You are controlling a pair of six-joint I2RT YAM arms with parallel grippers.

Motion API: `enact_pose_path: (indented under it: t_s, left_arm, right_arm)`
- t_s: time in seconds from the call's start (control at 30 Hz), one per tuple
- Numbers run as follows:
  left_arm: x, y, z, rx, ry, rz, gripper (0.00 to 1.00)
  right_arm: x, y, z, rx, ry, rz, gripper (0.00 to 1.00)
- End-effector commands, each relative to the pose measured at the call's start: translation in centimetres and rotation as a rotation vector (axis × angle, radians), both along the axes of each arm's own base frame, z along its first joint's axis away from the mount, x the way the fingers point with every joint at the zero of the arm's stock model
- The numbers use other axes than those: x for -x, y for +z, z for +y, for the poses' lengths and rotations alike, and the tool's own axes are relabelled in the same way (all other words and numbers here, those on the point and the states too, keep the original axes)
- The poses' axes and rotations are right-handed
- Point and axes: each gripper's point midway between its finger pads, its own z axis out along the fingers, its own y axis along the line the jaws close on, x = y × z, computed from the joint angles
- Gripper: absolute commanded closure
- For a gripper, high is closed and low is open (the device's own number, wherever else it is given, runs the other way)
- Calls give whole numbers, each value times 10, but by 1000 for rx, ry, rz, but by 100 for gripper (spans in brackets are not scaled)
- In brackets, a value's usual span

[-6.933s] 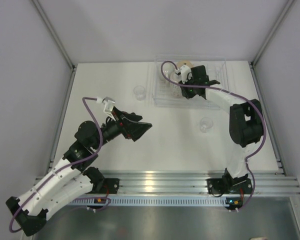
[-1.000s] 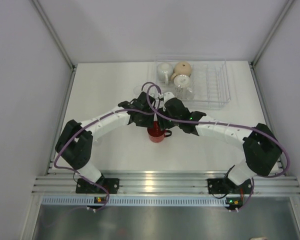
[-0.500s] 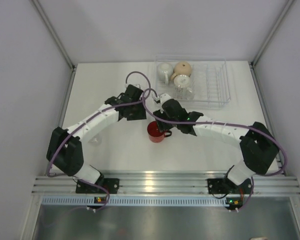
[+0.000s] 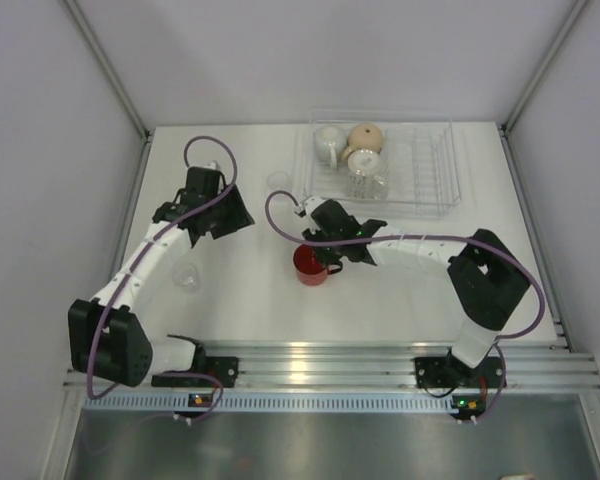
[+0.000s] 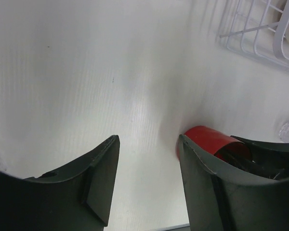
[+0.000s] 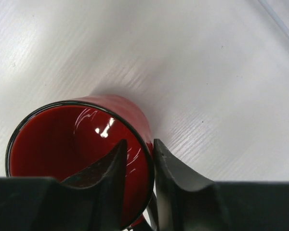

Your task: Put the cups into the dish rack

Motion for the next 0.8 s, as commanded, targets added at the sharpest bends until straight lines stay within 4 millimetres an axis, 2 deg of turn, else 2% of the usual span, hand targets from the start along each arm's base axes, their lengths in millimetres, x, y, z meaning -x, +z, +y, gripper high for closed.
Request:
enact_pose_path:
  t_s: [0.0, 0.03, 0.1, 0.13, 0.2, 0.23, 0.3, 0.37, 0.4, 0.43, 0.47, 0.5, 0.53, 0.57, 0.63, 0.67, 0.7, 0.73, 0.77]
  left_arm:
    - [-3, 16, 3, 44, 5, -83, 43]
    - [1, 20, 0, 61, -13, -98, 43]
    - [3, 27, -5, 75, -62, -132, 43]
    - [5, 37, -10, 100, -102, -169, 43]
    - [8, 48, -16, 110, -157, -210, 43]
    - [10, 59, -17, 117, -176, -247, 42]
    - [17, 74, -30, 156, -271, -293, 41]
    - [26, 94, -39, 197, -347, -354, 39]
    - [30, 103, -43, 215, -377, -380, 38]
    - [36, 113, -47, 230, -406, -418, 36]
    - [42, 126, -54, 265, -464, -464, 35]
    - [46, 135, -58, 281, -489, -497, 35]
    - [52, 143, -60, 301, -509, -534, 33]
    - [53, 159, -65, 335, -535, -598, 32]
    - [70, 175, -75, 402, -617, -656, 31]
    - [74, 183, -77, 439, -623, -668, 30]
    - [78, 196, -82, 469, -661, -720, 29]
    - [82, 198, -84, 495, -673, -725, 28]
    - [85, 207, -86, 549, -672, -736, 27]
  right_arm:
    - [-3, 13, 19, -26, 44, -14, 72]
    - [-4, 13, 20, -34, 37, -7, 83]
    - [0, 20, 26, -79, 54, 22, 97]
    - [2, 26, 30, -115, 45, 43, 100]
    - [5, 49, 36, -206, 61, 66, 100]
    - [7, 67, 41, -279, 51, 78, 100]
    - [9, 91, 44, -409, 66, 145, 100]
    - [9, 130, 45, -599, 67, 206, 100]
    - [7, 143, 42, -661, 59, 225, 100]
    - [8, 166, 39, -747, 32, 256, 100]
    - [2, 187, 34, -834, 53, 239, 100]
    - [0, 200, 30, -882, 48, 242, 100]
    - [3, 222, 25, -959, 29, 265, 100]
    - [-2, 240, 16, -1033, 53, 246, 100]
    - [-1, 271, 5, -1166, 34, 296, 100]
    - [-6, 276, -7, -1207, 20, 307, 100]
    - [-5, 303, -13, -1305, 48, 298, 100]
    - [-5, 314, -18, -1351, 55, 294, 100]
    - [-6, 323, -25, -1394, 67, 282, 100]
